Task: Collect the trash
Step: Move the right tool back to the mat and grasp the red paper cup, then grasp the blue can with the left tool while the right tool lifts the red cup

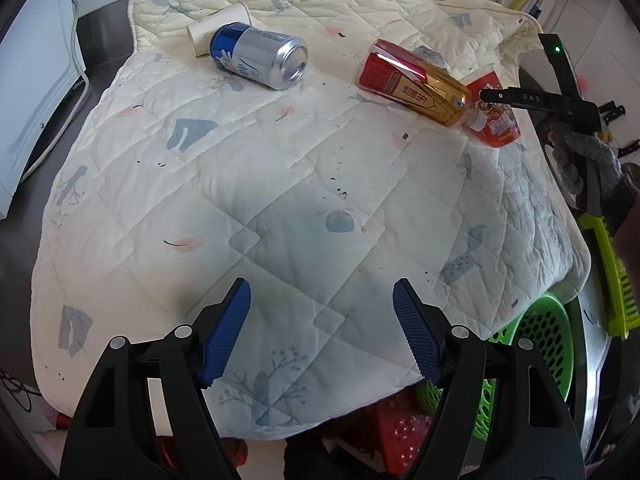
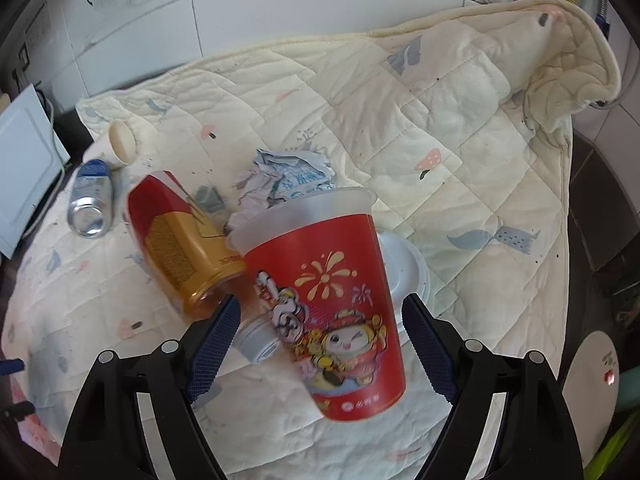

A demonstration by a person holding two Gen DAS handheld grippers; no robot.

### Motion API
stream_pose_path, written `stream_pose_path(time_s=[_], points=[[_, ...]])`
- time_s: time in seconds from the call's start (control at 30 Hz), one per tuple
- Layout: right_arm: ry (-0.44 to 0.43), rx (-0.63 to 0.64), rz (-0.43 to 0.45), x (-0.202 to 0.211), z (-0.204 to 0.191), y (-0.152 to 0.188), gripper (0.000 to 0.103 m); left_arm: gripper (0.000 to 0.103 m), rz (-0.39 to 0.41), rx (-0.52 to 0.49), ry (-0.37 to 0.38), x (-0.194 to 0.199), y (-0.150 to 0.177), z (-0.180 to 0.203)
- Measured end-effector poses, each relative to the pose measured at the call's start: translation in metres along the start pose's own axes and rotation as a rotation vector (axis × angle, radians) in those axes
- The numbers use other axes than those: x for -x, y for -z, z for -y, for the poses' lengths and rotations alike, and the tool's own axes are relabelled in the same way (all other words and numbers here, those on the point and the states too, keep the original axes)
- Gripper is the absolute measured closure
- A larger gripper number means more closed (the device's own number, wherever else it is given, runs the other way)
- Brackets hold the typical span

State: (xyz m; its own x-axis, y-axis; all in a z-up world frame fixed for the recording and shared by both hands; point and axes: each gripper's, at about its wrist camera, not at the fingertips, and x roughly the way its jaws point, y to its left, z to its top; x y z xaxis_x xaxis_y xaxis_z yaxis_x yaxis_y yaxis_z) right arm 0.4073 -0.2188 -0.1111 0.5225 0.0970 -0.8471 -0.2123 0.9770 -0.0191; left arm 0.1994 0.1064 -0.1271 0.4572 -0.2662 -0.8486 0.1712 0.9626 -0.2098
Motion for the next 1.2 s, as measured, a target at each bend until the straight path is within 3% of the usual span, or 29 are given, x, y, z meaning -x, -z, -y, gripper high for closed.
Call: stream_pose_path(time_s=[0.37,0.47,0.6,0.87,1.2], points=[[0.019,0.014,-0.042,-0.03,0.001,-0.01,0.023,0.03,0.016,0.033,0.004,-0.001,-0.03,-0.02],[0.022,0.014,-0.056,-0.034,0.001,-0.009,0.03,0.03,0.038,0.045,-0.011,0.002,-0.045,-0.026],[0.039,0.025,-0.044,-0.031,-0.003,-0.007,0.031,0.03,0.069,0.067,-0.03,0.005,-0.07,-0.036],[0.054,0.013,0.003,-0.002,-0.005,0.002,0.032,0.026,0.12,0.177,-0.036,-0.005,-0.133,-0.06],[0.017,-0.052,0.082,0.055,-0.012,0.028,0.032,0.025,0.092,0.375,0.023,-0.054,-0.199,-0.096]])
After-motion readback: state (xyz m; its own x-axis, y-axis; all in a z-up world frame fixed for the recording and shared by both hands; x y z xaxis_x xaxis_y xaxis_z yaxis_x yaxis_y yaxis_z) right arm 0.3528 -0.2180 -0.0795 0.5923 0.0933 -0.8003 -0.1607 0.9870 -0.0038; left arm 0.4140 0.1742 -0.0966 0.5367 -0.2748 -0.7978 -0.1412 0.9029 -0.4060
